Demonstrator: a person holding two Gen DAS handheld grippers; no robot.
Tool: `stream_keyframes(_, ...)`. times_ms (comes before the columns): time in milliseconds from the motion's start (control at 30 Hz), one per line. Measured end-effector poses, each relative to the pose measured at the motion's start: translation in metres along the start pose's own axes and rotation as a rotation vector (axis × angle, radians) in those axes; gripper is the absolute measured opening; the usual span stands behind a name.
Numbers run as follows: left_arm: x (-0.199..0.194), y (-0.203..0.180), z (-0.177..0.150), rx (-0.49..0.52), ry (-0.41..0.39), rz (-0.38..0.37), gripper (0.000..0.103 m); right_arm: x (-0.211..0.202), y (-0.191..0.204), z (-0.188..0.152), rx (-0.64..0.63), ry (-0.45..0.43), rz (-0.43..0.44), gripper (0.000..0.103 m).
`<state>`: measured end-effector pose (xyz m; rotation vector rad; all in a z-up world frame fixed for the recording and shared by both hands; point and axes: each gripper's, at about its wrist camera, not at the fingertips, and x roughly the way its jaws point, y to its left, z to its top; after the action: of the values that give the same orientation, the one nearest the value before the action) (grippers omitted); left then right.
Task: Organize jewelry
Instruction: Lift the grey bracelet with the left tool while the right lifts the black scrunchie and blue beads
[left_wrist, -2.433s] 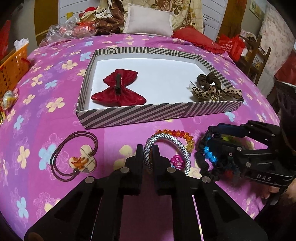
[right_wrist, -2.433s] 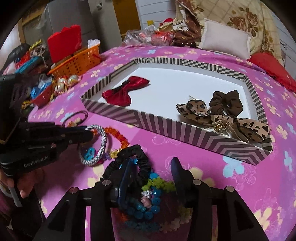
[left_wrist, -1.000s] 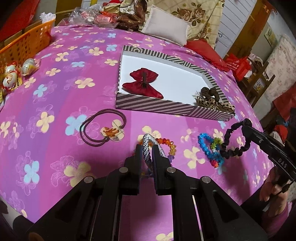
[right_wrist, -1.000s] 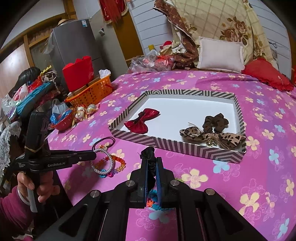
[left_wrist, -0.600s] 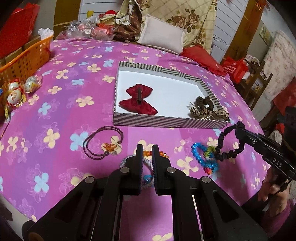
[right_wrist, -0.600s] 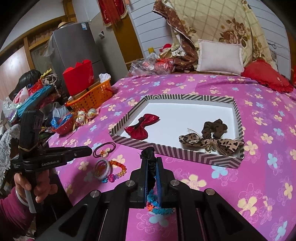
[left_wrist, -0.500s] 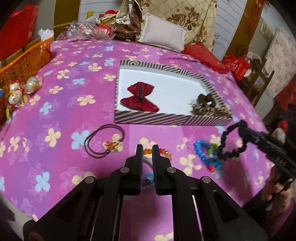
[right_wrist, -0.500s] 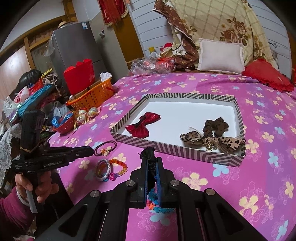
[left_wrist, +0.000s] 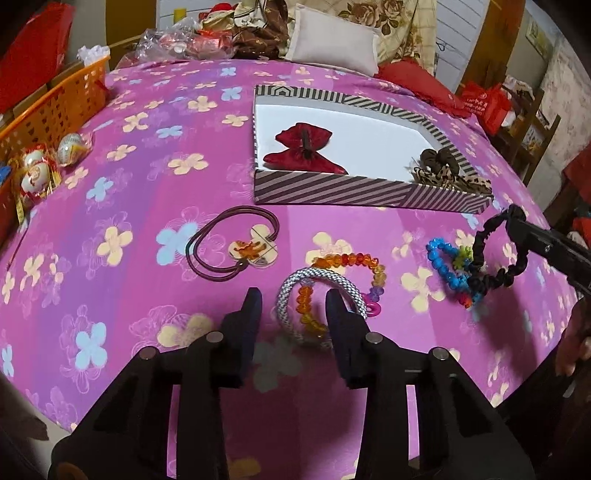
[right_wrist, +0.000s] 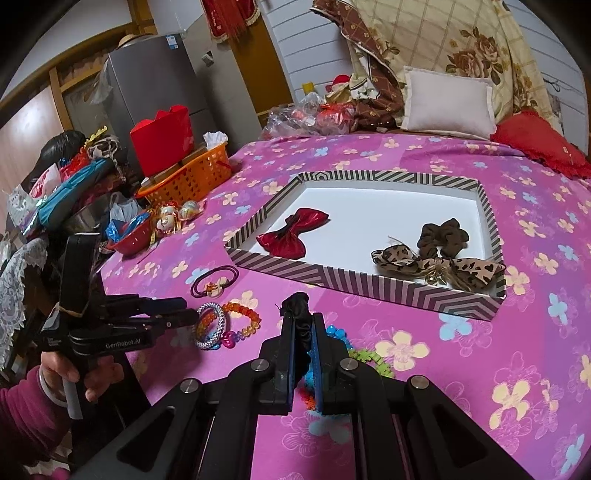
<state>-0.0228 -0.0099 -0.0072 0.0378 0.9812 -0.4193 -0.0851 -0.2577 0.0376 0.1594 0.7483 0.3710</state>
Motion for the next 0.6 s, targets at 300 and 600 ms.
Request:
stream_keyframes(300,0.015,-0.003,-0.001,0.044,0.052,0.03,0.034,0.005,0.0,0.0,0.004,0.011,0.006,0.007)
stream_keyframes(600,0.021,0.005,0.004,-0.003,0.083,-0.066,0.013,0.007,-0.005,-0.001,0.021,0.014,0.005,0.007)
